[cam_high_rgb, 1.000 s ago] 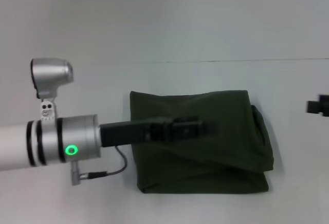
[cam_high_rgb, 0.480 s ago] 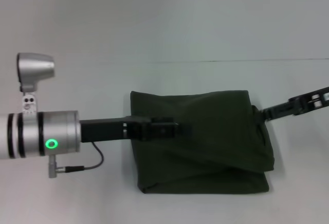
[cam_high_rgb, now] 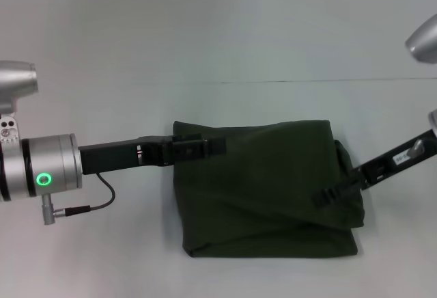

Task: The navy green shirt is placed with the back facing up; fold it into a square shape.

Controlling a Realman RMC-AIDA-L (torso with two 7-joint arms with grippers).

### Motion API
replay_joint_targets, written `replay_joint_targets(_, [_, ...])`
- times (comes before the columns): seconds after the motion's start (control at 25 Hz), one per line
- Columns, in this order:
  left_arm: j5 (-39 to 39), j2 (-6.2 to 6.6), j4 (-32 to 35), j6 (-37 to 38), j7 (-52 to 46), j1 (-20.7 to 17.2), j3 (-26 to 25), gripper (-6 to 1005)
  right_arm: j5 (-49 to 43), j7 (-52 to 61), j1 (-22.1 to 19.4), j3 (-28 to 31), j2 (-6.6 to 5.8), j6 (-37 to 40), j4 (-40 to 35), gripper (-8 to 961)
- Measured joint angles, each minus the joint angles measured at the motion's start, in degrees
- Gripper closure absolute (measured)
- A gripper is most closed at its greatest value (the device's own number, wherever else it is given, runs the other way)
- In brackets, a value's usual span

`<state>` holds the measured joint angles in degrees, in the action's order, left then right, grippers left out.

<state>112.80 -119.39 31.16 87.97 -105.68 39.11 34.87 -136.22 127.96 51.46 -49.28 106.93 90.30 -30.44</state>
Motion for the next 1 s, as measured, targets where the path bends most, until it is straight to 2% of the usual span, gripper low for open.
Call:
replay_joint_targets(0.28, [0.01,0.04,0.18,-1.22,0.04,0.01,-0.05,38,-3.50,-0.34,0.11,-2.94,2.17,-3.24,2.58,12])
replay_joint_targets(0.44, [-0.10,-0.02,0.17,-1.87,0.04,-0.02,-0.06,37,-6.82,-0.16,0.17,-3.23,2.69,-2.56,3.18,13])
replay_joint_targets(0.64, [-0.31,0.06,0.13,-2.49,0.04,0.26,-0.07,37,-9.84,-0.08,0.12,-2.75,2.20,1.69,1.99,13])
replay_joint_targets(0.68, [-0.33,0.08,0.13,-2.60,0.04,0.32,-0.07,37,-8.59,-0.84,-0.17,-0.43,1.74,4.31,-0.67,13])
replay_joint_targets(0.72, [-0.34,0.13,0.14,-2.78,0.04,0.45,-0.07,37,-8.59,-0.84,-0.17,-0.43,1.74,4.31,-0.67,14])
replay_joint_targets(0.84, [-0.45,0.25,0.17,-3.08,0.04,0.87,-0.07,38,-4.86,-1.95,-0.38,4.54,1.00,6.66,-5.89,14])
replay_joint_targets(1.0, [-0.54,0.31,0.12,-3.09,0.04,1.36,-0.06,50,-1.92,-3.12,0.49,6.75,0.64,2.83,-8.98,15])
